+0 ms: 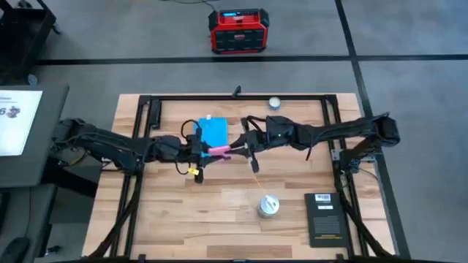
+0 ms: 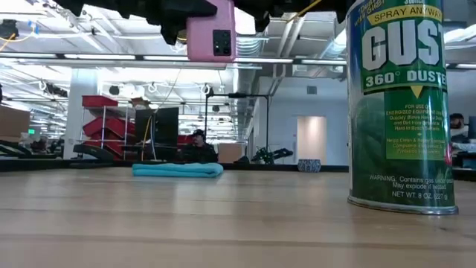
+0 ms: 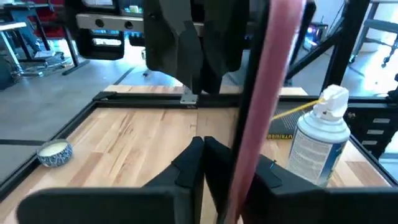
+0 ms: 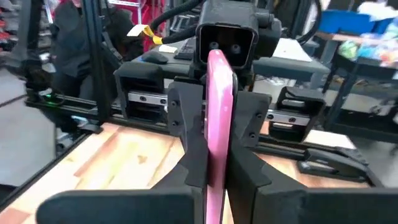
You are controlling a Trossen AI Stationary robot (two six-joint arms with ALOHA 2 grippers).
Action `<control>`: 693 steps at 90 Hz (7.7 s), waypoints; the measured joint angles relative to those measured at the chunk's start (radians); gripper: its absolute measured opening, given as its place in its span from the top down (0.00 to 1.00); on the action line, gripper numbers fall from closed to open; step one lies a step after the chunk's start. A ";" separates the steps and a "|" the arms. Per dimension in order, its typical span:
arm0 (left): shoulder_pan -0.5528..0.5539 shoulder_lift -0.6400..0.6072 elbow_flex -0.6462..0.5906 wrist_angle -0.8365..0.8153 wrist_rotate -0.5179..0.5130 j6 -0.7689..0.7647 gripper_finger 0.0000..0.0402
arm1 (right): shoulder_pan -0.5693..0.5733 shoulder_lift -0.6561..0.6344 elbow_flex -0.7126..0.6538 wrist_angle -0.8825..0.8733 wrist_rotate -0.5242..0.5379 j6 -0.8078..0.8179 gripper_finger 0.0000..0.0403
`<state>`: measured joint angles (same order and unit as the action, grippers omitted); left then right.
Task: Apply microfiber cloth
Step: Spray the device using the spray bottle
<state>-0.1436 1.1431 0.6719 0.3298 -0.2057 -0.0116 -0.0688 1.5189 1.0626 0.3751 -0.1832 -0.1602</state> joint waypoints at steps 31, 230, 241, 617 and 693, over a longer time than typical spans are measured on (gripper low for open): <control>0.002 0.000 0.000 0.054 -0.023 0.053 0.87 | 0.008 -0.016 0.000 0.008 0.035 -0.013 0.96; 0.015 0.032 -0.009 0.114 -0.241 0.117 0.99 | 0.169 -0.220 0.036 -0.702 0.140 0.094 1.00; 0.015 0.089 -0.009 0.137 -0.310 0.100 0.99 | 0.253 -0.231 0.036 -0.741 0.188 0.152 1.00; -0.179 0.381 -0.038 0.548 -0.618 -0.061 0.99 | 0.458 -0.029 0.256 -1.095 0.158 0.483 1.00; -0.380 0.301 -0.038 0.215 -0.941 -0.240 0.99 | 0.497 -0.103 0.254 -1.086 0.235 0.464 1.00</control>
<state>-0.5234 1.4439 0.6334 0.5447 -1.1464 -0.2520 0.4286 1.4161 1.3162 -0.7108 0.0514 0.3041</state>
